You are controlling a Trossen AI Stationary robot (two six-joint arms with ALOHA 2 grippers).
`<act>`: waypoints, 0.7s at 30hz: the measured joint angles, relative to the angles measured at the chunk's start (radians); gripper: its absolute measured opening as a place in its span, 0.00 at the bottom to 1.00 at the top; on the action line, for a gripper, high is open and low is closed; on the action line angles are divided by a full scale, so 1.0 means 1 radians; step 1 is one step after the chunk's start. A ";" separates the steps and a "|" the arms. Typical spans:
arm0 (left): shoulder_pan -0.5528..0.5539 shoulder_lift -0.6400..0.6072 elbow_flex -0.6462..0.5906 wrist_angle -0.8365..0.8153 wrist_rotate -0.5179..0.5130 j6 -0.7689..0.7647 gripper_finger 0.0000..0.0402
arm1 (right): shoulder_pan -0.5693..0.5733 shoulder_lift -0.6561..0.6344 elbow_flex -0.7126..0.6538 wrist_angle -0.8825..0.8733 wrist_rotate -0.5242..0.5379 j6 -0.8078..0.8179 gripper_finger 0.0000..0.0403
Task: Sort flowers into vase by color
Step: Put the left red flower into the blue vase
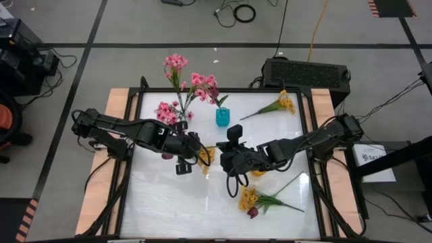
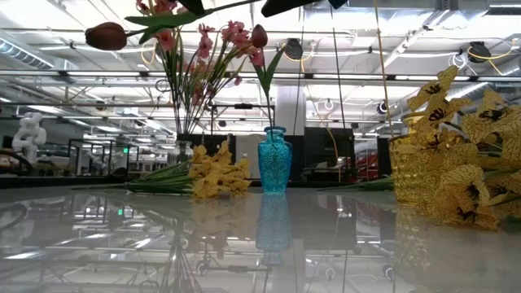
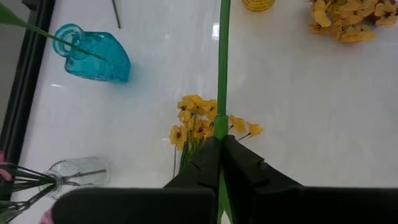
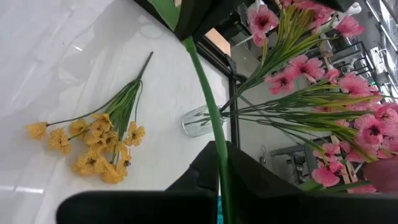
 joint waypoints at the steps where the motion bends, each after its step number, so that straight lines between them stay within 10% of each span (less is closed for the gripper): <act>1: 0.000 0.000 0.000 0.000 -0.007 0.001 0.05 | 0.000 0.000 0.000 -0.002 0.000 0.000 0.01; 13: -0.023 0.001 0.051 0.006 -0.034 0.072 0.51 | 0.000 -0.008 0.000 -0.110 -0.040 0.034 0.00; 21: -0.127 0.001 0.248 0.007 -0.079 0.089 0.56 | 0.010 -0.103 0.000 -0.270 -0.192 0.204 0.00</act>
